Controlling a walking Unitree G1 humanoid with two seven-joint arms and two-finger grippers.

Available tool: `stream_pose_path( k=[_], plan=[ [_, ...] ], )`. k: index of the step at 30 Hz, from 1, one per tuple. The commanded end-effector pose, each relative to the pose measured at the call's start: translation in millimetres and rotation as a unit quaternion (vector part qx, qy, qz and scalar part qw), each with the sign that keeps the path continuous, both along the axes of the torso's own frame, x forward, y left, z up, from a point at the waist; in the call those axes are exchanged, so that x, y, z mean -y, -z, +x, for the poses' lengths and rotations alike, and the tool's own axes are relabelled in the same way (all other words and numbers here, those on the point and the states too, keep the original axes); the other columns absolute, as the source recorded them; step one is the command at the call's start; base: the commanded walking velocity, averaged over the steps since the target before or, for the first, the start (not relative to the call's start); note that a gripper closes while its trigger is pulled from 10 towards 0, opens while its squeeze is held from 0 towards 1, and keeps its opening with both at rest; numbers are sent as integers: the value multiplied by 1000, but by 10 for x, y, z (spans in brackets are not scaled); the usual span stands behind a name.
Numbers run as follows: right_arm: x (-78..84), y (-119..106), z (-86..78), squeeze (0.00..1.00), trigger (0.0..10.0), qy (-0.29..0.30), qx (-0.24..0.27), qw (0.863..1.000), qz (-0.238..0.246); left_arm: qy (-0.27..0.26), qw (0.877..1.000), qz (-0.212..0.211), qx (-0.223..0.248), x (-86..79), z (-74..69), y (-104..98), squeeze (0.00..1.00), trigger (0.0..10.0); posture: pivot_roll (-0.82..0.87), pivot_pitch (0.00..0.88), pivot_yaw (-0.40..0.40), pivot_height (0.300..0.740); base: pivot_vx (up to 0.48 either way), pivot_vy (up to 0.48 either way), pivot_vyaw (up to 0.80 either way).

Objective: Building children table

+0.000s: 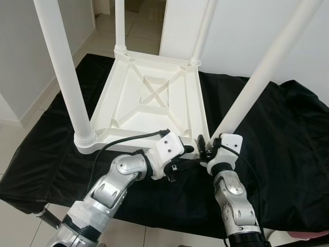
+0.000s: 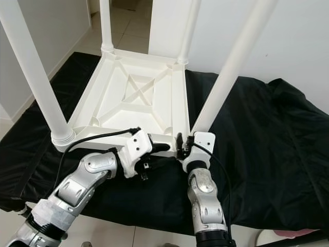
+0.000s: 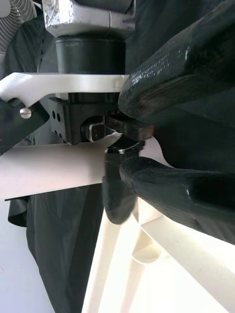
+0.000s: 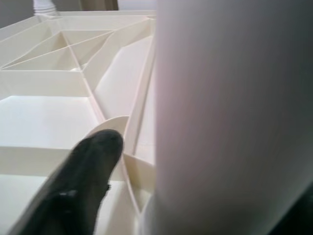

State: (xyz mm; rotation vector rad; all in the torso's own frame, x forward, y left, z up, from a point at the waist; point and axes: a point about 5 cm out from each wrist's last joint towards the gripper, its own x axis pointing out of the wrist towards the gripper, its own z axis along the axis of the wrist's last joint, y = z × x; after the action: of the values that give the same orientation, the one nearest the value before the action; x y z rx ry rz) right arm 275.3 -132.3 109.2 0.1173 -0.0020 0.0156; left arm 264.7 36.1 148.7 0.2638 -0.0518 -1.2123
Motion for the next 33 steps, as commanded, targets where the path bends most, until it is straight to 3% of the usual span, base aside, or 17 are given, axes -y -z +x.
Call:
stream_pose_path(
  k=[1, 9, 10, 11, 19, 21, 23, 28, 33],
  plan=[
    [2, -9, -24, 1000, 10000, -5, 5, 1000, 7, 20, 1000, 5, -7, 27, -31, 18, 0, 10000, -75, 0, -103, 740, 0, 0, 0],
    [139, -58, -54, 1000, 10000, -41, 20, 999, -25, 20, 1000, 6, -7, 27, -26, 14, 0, 10000, -78, 0, -94, 740, 0, 0, 0],
    [243, -92, -65, 435, 10000, -79, 34, 996, -38, 21, 1000, 7, -6, 20, -18, 8, 0, 10000, -79, 0, -90, 740, 0, 0, 0],
    [292, -107, -68, 0, 10000, -95, 40, 994, -48, 21, 1000, 7, -6, 16, -14, 5, 0, 10000, -79, 0, -89, 740, 0, 0, 0],
    [568, -159, -32, 0, 10000, -165, 60, 982, -71, 23, 1000, 9, -4, 11, -10, -3, 0, 10000, -74, 0, -86, 740, 0, 0, 0],
    [568, -159, -32, 0, 10000, -165, 60, 982, -71, 23, 1000, 9, -4, 11, -10, -3, 0, 10000, -74, 0, -86, 740, 0, 0, 0],
    [614, -119, -6, 0, 10000, -222, 42, 970, -88, 24, 1000, 10, -5, 9, -6, -4, 0, 10000, -74, 0, -80, 740, 0, 0, 0],
    [626, -78, 16, 0, 10000, -249, 28, 963, -96, 25, 1000, 10, -4, 11, -3, -5, 0, 10000, -73, 0, -77, 740, 0, 0, 0],
    [586, -35, 169, 0, 10000, -307, 11, 944, -120, 28, 1000, 11, 1, 25, 18, -28, 0, 10000, -64, 0, -69, 740, 0, 0, 0]
  ],
)
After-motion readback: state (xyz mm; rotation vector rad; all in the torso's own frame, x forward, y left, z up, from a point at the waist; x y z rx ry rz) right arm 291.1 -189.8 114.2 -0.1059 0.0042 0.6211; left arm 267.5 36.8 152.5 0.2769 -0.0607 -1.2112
